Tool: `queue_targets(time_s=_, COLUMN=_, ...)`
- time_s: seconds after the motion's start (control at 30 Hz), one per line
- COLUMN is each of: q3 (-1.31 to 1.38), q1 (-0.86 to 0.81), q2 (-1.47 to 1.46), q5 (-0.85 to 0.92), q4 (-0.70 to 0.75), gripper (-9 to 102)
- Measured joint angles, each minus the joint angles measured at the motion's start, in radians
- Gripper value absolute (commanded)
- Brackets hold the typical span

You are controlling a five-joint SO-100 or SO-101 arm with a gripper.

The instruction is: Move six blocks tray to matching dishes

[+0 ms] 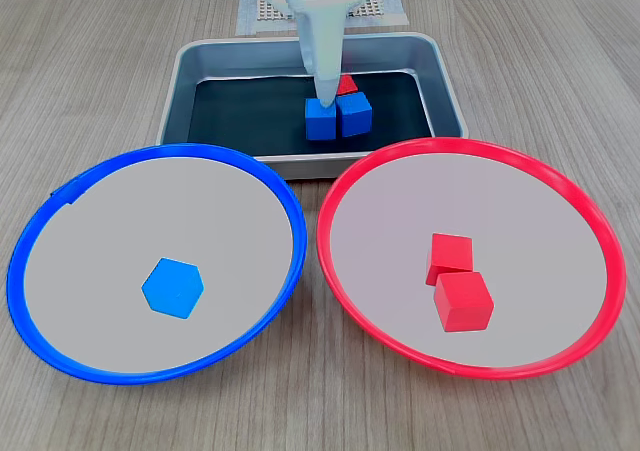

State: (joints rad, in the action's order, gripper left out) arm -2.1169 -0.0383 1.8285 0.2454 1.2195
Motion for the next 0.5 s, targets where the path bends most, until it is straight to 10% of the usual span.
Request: queue_targets(time_s=0.5, q3=0.0, q1=-0.011, q2=-0.077, q5=0.0, q4=-0.115, gripper=18)
